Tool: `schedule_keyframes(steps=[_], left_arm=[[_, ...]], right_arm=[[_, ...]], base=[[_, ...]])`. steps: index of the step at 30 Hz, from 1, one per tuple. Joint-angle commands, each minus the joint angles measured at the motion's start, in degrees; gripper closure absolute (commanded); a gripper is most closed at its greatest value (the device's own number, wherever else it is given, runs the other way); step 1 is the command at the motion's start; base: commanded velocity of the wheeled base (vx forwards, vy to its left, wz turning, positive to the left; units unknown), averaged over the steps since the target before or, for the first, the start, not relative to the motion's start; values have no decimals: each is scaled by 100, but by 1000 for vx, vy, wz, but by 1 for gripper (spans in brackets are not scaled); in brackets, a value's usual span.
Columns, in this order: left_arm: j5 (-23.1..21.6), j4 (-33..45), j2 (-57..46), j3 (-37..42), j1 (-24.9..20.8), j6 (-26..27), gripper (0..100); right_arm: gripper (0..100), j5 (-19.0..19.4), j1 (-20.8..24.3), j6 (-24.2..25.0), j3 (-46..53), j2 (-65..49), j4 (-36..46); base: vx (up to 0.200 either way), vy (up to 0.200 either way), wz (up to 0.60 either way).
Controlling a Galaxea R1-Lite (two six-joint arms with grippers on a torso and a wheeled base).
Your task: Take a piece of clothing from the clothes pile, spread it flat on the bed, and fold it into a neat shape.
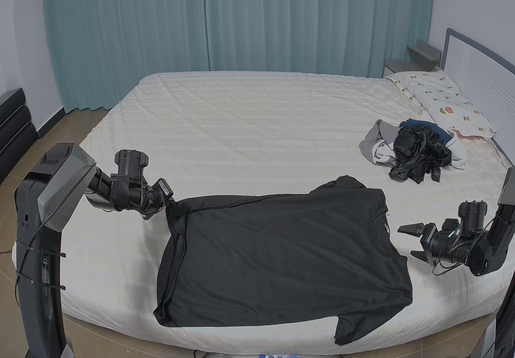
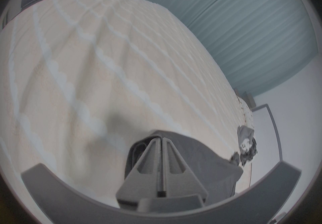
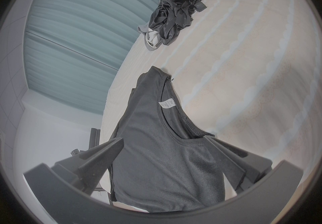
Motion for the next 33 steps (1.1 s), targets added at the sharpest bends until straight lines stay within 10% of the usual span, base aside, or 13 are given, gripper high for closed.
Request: schedule_keyframes(steps=[1,23,24,33], left_arm=[[130,3,215,-386,48,-255,100],[245,38,875,-1458,206,-721,100],[236,29,875,-1467,215,-721,0],[236,64,796,-1423,391,-783,0]], right_arm=[[0,3,2,1,-8,3,-2],[0,3,2,1,-17,91,-2],[0,3,2,1,-26,100,-2],[0,3,11,1,0,82,-2]], base=[[0,0,0],[0,0,0],[0,0,0],[0,0,0]])
